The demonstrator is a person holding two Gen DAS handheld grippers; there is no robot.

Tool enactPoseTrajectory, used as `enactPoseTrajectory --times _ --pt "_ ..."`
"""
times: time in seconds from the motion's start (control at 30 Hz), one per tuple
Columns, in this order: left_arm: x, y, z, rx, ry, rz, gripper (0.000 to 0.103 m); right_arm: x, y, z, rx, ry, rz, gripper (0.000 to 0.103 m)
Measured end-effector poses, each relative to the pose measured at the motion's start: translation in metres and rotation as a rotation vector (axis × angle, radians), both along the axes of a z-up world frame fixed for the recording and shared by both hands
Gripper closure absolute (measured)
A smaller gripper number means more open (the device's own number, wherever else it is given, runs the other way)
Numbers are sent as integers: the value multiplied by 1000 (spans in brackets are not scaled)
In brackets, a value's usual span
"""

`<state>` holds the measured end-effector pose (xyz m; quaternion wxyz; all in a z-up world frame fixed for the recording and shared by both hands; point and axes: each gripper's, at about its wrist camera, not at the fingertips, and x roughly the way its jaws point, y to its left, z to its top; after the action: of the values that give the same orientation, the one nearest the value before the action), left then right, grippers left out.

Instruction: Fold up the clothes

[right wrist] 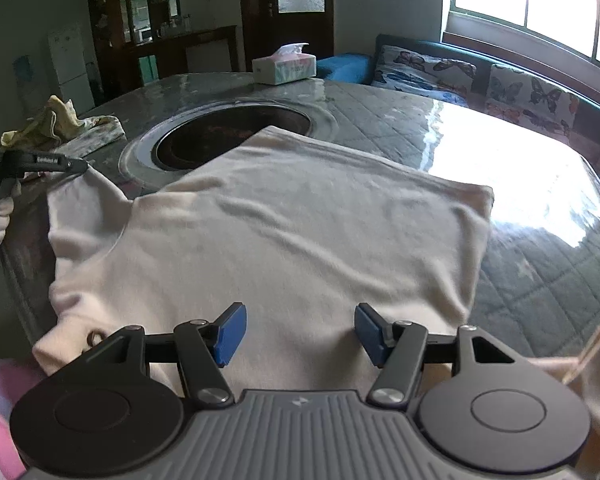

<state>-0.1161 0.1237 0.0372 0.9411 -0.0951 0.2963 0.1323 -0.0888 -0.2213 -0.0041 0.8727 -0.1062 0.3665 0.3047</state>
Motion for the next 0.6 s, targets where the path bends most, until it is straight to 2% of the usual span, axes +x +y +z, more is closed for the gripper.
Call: enactPoseTrajectory --times 0.27,0.5,0.6 --pt "12 -53 26 -101 -58 -211 89 -13 -21 12 47 -38 -67 37" --pt "53 -117 14 -186 -36 -428 89 -18 -39 12 73 -42 -132 37" --pt "65 -124 3 -178 8 -429 89 -21 -50 12 80 -45 -173 36"
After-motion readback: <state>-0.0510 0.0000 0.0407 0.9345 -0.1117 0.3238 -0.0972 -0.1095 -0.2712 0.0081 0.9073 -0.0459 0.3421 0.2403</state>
